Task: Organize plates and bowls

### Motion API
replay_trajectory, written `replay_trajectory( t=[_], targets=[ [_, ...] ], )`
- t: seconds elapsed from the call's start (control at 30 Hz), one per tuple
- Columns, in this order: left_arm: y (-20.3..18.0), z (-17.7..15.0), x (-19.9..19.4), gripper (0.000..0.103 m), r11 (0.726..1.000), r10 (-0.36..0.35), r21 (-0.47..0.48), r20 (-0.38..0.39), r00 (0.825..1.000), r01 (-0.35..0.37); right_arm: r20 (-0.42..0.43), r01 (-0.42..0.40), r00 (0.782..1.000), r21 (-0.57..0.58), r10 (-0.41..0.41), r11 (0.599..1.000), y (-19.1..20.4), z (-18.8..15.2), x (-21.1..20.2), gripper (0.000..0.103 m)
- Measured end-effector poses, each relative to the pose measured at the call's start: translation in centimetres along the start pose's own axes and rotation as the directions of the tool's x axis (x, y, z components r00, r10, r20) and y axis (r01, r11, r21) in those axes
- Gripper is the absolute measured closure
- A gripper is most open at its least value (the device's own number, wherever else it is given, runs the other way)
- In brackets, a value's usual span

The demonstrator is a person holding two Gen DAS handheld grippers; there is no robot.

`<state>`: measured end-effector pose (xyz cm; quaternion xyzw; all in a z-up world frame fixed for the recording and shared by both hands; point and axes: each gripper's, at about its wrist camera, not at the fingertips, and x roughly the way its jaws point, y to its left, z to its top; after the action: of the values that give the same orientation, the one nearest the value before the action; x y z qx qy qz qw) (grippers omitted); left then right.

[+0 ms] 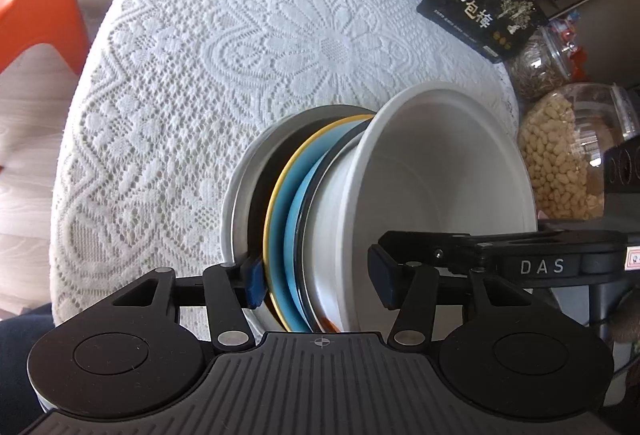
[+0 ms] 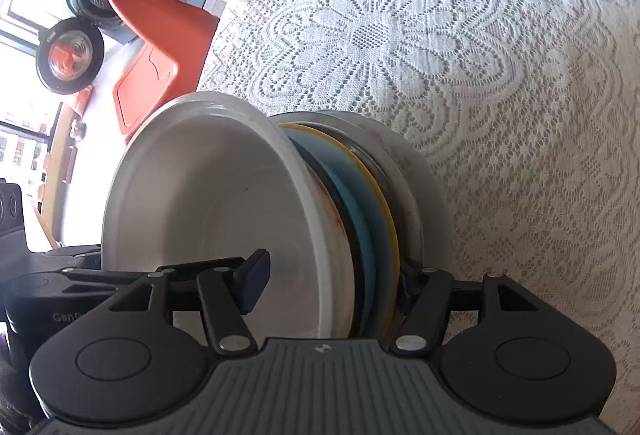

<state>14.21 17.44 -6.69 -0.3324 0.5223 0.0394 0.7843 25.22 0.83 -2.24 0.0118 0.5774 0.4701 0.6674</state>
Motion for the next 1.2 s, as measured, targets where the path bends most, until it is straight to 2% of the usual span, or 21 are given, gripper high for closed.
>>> replay_trajectory(
  t=[0.27,0.6,0.7,0.8,0.93,1.0,1.2],
  targets=[
    [1.8,0.4,-1.1,0.061,0.998,-0.039,-0.049,-0.013,0.999,0.038,-0.050,0.064,0.997,-0.012,-0.065,0.998,0.6,0.6,0.7,0.041],
    [2.1,0.6,-2.4,0.064,0.998,-0.027,-0.053,0.000,1.000,0.026,-0.039,0.097,0.995,0.009,-0.096,0.995,0.9,0.6,0.3,0.043],
    [2.3,0.8,-2.6,0.061,0.998,-0.031,-0.061,-0.002,1.000,0.031,-0.021,0.104,0.994,0.002,-0.104,0.995,0.9,0.5,-0.2,0.045],
    [2.1,0.7,-3.0,0.061,0.999,-0.021,-0.048,0.004,1.000,0.021,0.033,0.124,0.992,-0.040,-0.122,0.992,1.5,0.5,-1.3,0.045],
    [2.1,0.9,-3.9,0.063,0.999,0.010,-0.043,0.032,0.999,-0.009,0.075,0.091,0.994,-0.097,-0.084,0.991,3.0,0.4,-2.8,0.044],
    [2.0,1.0,-4.3,0.063,0.999,0.011,-0.036,0.050,0.999,-0.009,0.089,0.120,0.990,-0.123,-0.110,0.985,3.5,0.2,-2.8,0.044],
    [1.9,1.1,-4.6,0.063,1.000,0.003,-0.030,0.052,0.999,-0.001,0.070,0.117,0.991,-0.095,-0.110,0.989,2.8,-0.1,-1.4,0.044]
  ],
)
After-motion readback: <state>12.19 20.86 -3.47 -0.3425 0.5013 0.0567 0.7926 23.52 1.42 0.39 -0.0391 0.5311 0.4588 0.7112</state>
